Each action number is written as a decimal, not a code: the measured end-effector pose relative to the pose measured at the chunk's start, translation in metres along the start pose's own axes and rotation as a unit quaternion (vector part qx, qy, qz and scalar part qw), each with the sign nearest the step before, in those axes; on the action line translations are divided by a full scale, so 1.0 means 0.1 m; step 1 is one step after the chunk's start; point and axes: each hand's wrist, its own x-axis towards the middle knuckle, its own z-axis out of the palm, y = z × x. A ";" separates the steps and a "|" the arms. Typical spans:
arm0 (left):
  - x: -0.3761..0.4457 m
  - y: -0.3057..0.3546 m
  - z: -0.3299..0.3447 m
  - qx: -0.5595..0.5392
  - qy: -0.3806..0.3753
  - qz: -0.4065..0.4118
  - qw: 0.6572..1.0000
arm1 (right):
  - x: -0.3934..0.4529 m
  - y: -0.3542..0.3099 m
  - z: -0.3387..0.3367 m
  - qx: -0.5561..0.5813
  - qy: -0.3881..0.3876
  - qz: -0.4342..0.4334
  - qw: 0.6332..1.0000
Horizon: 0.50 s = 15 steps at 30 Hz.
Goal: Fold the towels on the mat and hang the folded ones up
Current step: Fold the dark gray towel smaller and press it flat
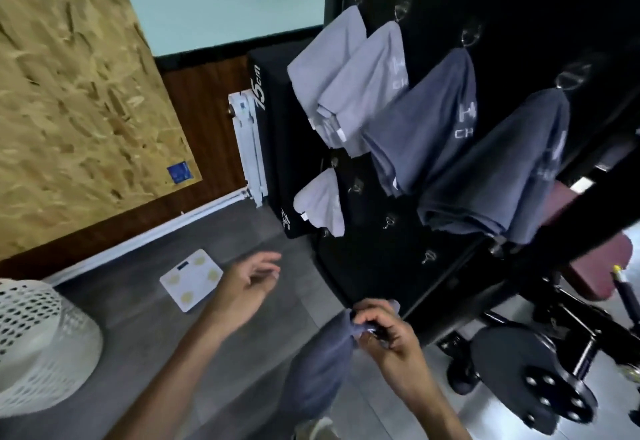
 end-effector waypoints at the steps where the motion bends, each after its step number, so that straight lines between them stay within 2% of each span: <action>1: 0.17 0.01 0.02 0.003 -0.013 0.002 1.000 | 0.19 0.09 0.01 -0.002 -0.004 0.001 1.000; 6: 1.08 -0.06 0.19 -0.009 -0.137 -0.009 0.990 | 1.22 0.58 0.14 -0.020 -0.011 0.016 1.000; 11: 1.86 -0.37 0.37 0.053 -0.198 0.025 0.978 | 1.99 0.87 0.24 0.031 0.026 0.094 0.995; 15: 2.53 -0.59 0.55 0.056 -0.246 0.075 0.965 | 2.54 1.11 0.31 0.054 0.064 0.128 0.988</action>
